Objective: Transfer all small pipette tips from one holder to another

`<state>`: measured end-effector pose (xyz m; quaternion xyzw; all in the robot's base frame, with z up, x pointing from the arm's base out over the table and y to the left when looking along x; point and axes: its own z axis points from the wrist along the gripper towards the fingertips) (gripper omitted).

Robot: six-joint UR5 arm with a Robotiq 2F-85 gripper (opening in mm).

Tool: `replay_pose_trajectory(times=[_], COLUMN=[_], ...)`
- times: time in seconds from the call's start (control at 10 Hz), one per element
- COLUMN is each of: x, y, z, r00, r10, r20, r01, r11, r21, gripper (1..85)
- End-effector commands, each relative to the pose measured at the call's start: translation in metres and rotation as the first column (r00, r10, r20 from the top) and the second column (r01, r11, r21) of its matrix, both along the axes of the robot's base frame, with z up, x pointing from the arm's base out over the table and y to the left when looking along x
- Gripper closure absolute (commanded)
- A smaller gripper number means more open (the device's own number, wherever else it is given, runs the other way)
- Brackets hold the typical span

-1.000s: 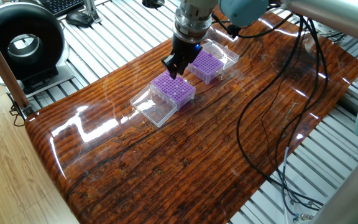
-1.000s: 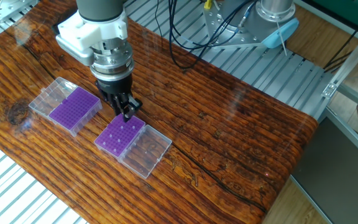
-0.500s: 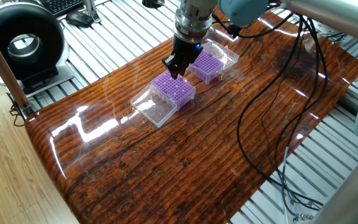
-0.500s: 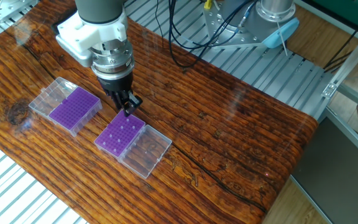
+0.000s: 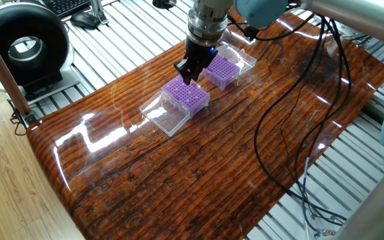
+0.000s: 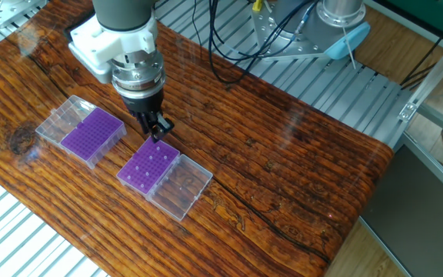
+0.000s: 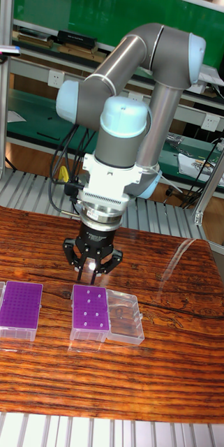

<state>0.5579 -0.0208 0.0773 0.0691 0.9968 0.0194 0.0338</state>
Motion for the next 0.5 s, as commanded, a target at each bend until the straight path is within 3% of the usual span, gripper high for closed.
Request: replay_pose_trajectory(times=[0.0, 0.4], x=[0.004, 0.007], y=[-0.001, 0.005], z=[-0.012, -0.023], r00=[1.000, 1.000], r10=[-0.011, -0.011], r20=[0.008, 0.027], r01=[0.010, 0.011], r11=[1.000, 1.000], r21=[0.014, 0.006], gripper=[54.3, 54.7])
